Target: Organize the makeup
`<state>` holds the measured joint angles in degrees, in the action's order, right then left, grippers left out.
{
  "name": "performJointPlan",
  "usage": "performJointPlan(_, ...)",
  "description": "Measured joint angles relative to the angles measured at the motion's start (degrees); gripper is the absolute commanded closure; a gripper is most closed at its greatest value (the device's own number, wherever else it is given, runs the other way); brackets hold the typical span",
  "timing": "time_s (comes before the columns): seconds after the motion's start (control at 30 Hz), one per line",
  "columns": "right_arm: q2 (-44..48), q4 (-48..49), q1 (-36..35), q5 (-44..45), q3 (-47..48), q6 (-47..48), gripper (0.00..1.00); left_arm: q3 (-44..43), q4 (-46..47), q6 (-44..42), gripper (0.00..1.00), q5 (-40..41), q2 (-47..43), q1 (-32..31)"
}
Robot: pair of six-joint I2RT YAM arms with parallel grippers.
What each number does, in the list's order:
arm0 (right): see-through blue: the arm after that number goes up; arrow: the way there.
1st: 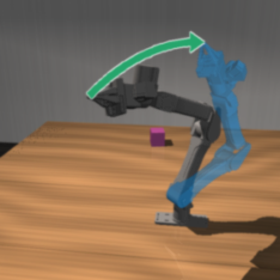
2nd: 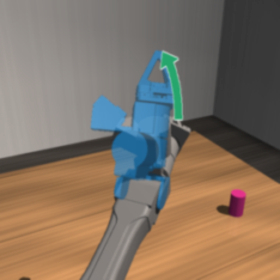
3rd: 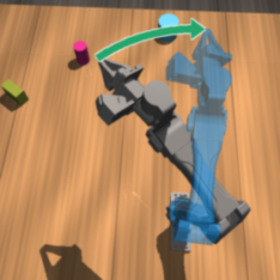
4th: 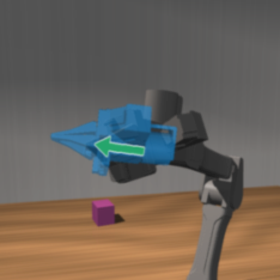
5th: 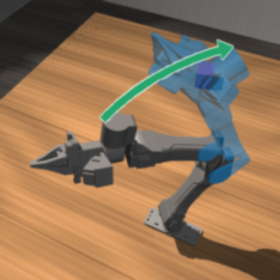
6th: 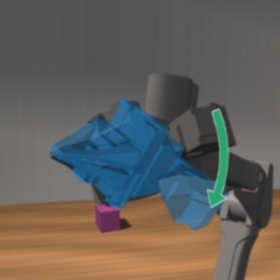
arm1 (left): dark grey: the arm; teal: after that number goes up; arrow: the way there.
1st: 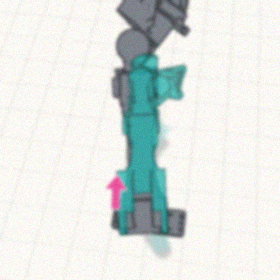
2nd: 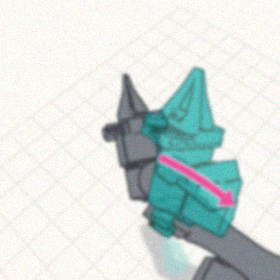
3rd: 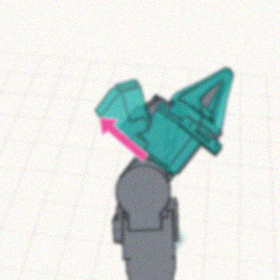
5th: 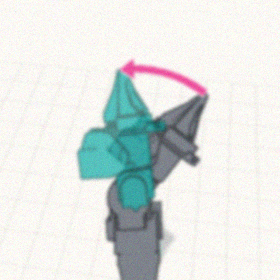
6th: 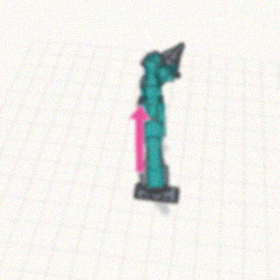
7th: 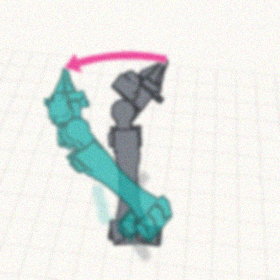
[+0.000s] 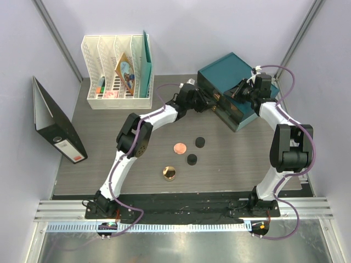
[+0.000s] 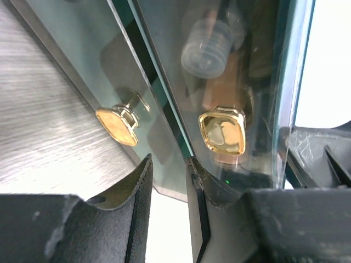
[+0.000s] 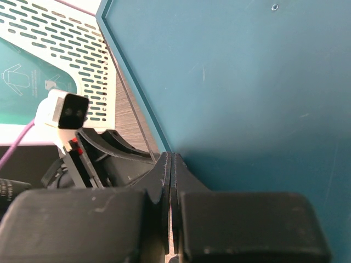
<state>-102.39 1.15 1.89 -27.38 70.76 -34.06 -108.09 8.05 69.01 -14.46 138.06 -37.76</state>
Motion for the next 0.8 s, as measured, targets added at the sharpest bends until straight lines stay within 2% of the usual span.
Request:
performJointPlan(0.07, 0.0, 0.0, 0.0, 0.0, 0.0, 0.0, 0.98, -1.1, -2.2, -0.9, 0.64, 1.6, -0.1, 0.0)
performJointPlan(0.3, 0.0, 0.0, 0.0, 0.0, 0.0, 0.0, 0.98, -1.5, -8.1, -2.2, 0.64, 5.6, -0.9, 0.0)
performJointPlan(0.53, 0.0, 0.0, 0.0, 0.0, 0.0, 0.0, 0.98, -2.8, -11.5, -2.2, 0.64, 6.4, -0.9, 0.0)
performJointPlan(0.8, 0.0, 0.0, 0.0, 0.0, 0.1, 0.0, 0.98, -8.2, -12.7, -2.2, 0.65, 6.3, 0.2, 0.0)
